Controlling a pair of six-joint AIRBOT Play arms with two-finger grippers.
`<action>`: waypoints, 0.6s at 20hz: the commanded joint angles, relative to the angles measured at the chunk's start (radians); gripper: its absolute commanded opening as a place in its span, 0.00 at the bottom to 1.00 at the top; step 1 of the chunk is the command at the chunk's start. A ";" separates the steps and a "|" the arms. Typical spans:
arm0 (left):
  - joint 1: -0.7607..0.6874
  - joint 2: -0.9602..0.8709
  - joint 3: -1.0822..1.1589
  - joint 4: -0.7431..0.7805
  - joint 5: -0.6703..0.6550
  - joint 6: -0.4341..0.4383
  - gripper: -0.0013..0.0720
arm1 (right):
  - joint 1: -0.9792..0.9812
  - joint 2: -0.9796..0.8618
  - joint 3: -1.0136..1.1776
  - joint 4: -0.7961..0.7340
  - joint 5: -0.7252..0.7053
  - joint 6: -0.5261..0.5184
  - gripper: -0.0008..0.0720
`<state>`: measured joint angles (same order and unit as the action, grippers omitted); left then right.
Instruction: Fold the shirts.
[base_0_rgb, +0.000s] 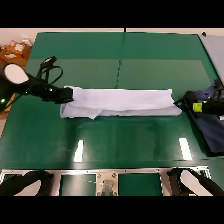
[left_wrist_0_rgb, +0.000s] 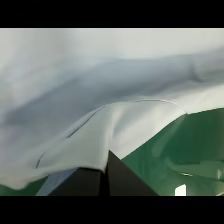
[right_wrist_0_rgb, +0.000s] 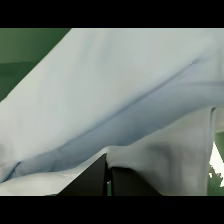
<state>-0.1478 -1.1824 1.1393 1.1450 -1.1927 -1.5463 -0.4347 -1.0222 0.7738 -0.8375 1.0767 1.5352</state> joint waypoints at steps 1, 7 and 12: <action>0.010 -0.188 0.142 0.034 0.072 0.005 0.05 | 0.087 -0.202 0.098 0.031 -0.136 -0.010 0.03; 0.021 -0.534 0.381 -0.047 0.219 0.105 0.10 | 0.134 -0.583 0.359 0.057 -0.230 -0.011 0.52; 0.071 -0.585 0.512 -0.030 0.274 0.071 0.91 | 0.060 -0.669 0.623 0.002 -0.087 -0.151 0.61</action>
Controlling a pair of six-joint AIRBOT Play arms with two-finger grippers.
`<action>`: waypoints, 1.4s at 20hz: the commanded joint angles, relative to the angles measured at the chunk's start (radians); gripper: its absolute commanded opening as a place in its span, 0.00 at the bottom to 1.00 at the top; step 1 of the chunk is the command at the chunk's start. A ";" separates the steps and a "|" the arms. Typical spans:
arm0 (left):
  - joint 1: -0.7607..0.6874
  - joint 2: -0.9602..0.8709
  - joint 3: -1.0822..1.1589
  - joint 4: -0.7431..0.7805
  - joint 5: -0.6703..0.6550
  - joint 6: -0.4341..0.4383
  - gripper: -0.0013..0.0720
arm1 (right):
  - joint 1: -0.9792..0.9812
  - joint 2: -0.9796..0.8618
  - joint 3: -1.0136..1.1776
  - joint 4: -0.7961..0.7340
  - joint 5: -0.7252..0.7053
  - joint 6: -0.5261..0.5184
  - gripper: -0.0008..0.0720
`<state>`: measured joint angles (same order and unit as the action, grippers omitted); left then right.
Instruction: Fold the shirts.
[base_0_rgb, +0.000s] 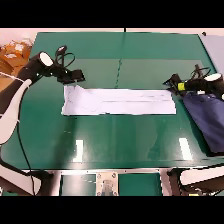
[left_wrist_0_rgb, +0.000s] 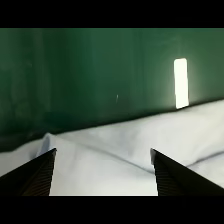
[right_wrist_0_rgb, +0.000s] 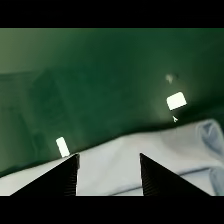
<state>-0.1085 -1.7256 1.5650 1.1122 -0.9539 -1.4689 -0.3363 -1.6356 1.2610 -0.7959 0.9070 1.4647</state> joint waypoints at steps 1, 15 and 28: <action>0.062 -0.042 0.127 0.005 0.000 -0.034 0.91 | -0.074 -0.056 0.171 -0.084 0.142 -0.090 0.61; 0.073 -0.042 0.209 -0.023 -0.278 -0.063 0.05 | -0.169 -0.246 0.041 -0.054 0.456 -0.437 0.71; -0.286 -0.200 0.204 -0.230 -0.064 -0.007 0.05 | -0.090 -0.028 0.227 0.119 0.695 -0.354 0.03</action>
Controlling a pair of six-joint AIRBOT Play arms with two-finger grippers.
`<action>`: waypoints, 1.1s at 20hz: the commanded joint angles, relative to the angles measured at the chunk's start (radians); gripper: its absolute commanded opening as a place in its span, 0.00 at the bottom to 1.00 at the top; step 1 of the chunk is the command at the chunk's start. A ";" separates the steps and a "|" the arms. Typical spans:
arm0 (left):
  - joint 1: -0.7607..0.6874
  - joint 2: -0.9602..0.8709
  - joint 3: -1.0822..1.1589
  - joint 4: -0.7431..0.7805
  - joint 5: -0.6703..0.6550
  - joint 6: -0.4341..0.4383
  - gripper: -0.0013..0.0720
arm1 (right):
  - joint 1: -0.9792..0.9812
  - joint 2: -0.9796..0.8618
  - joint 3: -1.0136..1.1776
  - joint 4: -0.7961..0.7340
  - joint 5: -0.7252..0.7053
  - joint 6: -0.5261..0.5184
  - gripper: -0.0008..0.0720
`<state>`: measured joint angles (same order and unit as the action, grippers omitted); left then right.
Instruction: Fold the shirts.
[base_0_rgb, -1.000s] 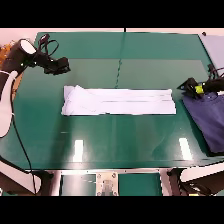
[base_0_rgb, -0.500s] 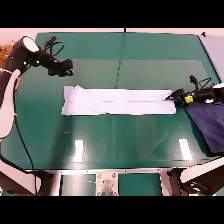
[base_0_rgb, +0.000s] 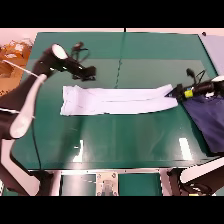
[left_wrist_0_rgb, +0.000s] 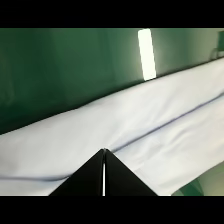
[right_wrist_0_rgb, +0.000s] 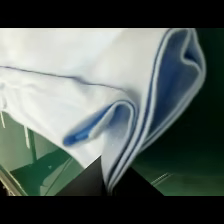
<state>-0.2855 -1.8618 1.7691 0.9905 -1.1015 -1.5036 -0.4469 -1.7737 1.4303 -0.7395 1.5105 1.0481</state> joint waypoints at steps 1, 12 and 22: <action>-0.156 -0.092 0.000 -0.157 0.117 0.048 0.05 | 0.037 0.171 0.080 0.063 0.108 0.095 0.03; -0.417 -0.210 0.010 -0.345 0.385 0.098 0.05 | 0.122 0.437 0.200 0.065 0.175 0.298 0.03; -0.091 -0.155 0.322 -0.092 -0.265 0.008 0.05 | 0.278 0.436 0.127 0.068 0.116 0.375 0.03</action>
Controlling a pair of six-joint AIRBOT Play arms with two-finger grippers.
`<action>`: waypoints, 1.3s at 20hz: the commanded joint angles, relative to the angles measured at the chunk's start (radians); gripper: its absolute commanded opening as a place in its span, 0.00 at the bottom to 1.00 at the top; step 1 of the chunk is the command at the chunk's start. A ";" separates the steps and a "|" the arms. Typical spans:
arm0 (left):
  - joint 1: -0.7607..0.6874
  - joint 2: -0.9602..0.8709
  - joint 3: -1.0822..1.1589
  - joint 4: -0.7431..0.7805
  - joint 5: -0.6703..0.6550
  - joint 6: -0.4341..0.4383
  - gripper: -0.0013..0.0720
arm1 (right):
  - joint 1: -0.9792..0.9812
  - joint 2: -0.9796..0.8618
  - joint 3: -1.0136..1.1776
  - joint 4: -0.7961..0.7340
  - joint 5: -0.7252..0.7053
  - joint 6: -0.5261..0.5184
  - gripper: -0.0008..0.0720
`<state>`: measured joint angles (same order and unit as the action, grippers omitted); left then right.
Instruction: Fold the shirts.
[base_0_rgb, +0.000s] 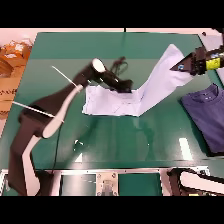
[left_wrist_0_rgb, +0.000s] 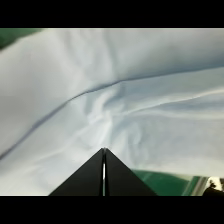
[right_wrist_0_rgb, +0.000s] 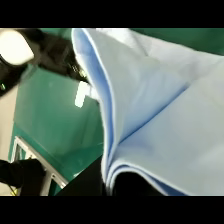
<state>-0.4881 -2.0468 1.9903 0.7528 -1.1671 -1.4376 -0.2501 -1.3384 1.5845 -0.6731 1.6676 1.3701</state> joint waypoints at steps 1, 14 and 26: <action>0.161 0.062 0.104 0.154 -0.216 -0.056 0.05 | 0.138 0.001 -0.048 0.002 -0.090 0.075 0.03; 0.533 0.173 0.101 0.154 -0.443 -0.002 0.05 | 0.981 -0.541 -0.167 0.193 -1.410 0.179 0.82; 0.565 0.173 0.101 0.159 -0.431 -0.002 0.05 | 0.254 -0.248 -0.191 -0.120 -0.499 -0.043 0.04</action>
<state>0.0753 -1.8748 2.0903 0.9108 -1.6009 -1.4391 0.1791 -1.6611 1.4261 -0.6147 0.9260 1.3529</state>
